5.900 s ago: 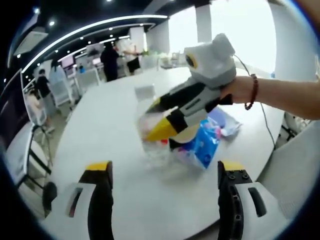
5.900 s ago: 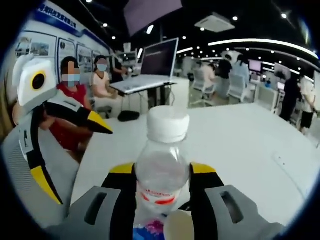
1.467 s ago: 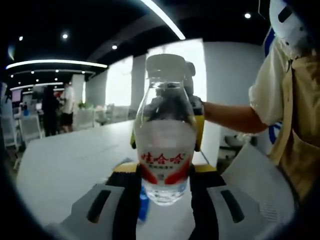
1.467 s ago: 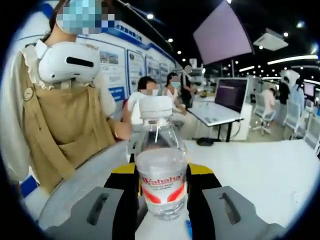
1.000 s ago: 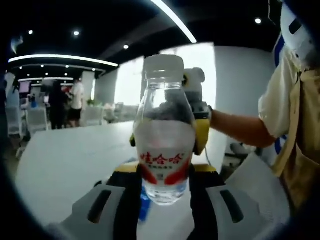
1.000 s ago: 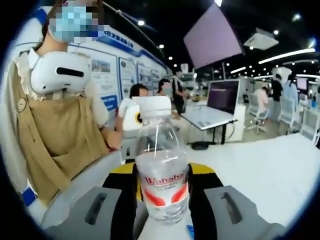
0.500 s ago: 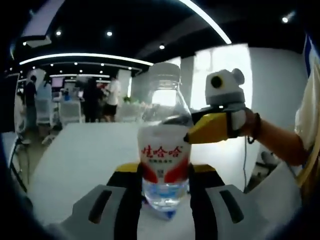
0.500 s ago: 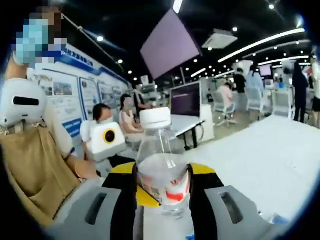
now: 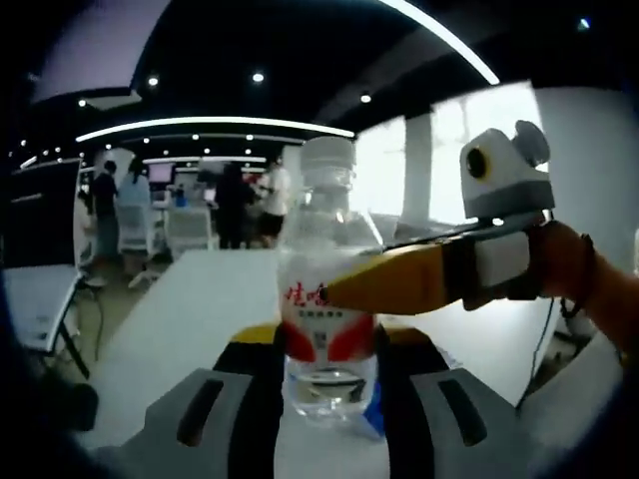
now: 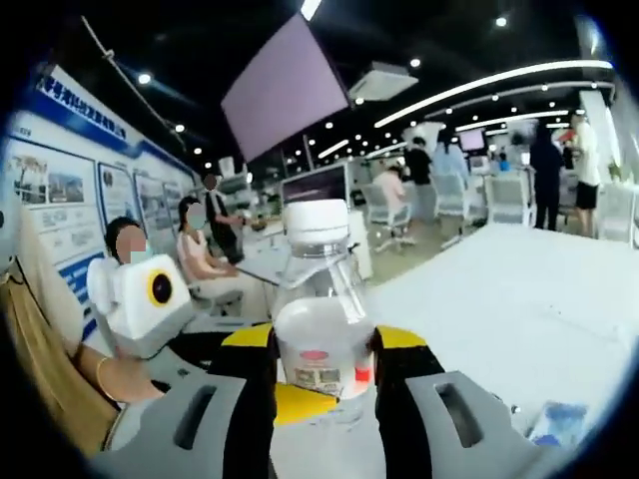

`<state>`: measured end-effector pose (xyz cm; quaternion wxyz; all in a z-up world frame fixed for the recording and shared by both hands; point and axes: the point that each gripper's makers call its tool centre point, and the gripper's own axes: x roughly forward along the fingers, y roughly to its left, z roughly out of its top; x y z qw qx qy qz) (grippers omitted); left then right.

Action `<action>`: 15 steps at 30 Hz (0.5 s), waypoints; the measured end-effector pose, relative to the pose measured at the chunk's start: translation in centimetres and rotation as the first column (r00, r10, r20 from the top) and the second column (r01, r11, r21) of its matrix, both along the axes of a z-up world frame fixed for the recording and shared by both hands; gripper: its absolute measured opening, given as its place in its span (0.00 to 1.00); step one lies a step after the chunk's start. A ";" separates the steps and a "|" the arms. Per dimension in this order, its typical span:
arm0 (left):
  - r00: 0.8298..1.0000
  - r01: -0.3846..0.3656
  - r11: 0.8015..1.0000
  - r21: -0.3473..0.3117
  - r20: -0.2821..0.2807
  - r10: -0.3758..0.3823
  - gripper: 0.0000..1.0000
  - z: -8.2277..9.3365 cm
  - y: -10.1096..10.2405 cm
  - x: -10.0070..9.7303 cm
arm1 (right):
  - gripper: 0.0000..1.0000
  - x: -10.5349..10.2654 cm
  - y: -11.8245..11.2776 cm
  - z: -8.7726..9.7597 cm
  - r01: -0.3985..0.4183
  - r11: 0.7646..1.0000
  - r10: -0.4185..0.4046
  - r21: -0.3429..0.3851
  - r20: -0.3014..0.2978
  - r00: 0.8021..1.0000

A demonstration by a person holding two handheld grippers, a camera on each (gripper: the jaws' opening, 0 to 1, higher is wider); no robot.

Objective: Arrange the tabletop items into an orderly group along one side of the table until the central work area is clear of visible clutter.

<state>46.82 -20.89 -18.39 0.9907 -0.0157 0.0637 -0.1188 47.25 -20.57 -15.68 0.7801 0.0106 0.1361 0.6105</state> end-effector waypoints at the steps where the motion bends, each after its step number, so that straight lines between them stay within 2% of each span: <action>1: 1.000 -0.006 1.000 0.003 -0.002 0.006 0.33 0.0 0.1 0.0 | 0.37 0.0 0.1 -0.1 0.004 1.000 -0.004 0.000 0.001 1.000; 5: 1.000 -0.003 1.000 -0.009 -0.004 0.003 0.34 -0.1 0.1 0.0 | 0.36 0.0 0.0 0.0 0.013 1.000 -0.013 0.003 0.020 1.000; 8: 1.000 -0.003 1.000 0.003 0.006 0.003 0.34 0.1 0.0 0.0 | 0.35 -0.2 -0.1 0.3 0.006 1.000 -0.006 0.001 0.071 0.997; 15: 1.000 0.003 0.999 0.032 0.027 -0.004 0.35 0.3 -0.1 0.0 | 0.33 -0.2 -0.2 0.5 0.014 1.000 -0.015 0.010 0.096 0.995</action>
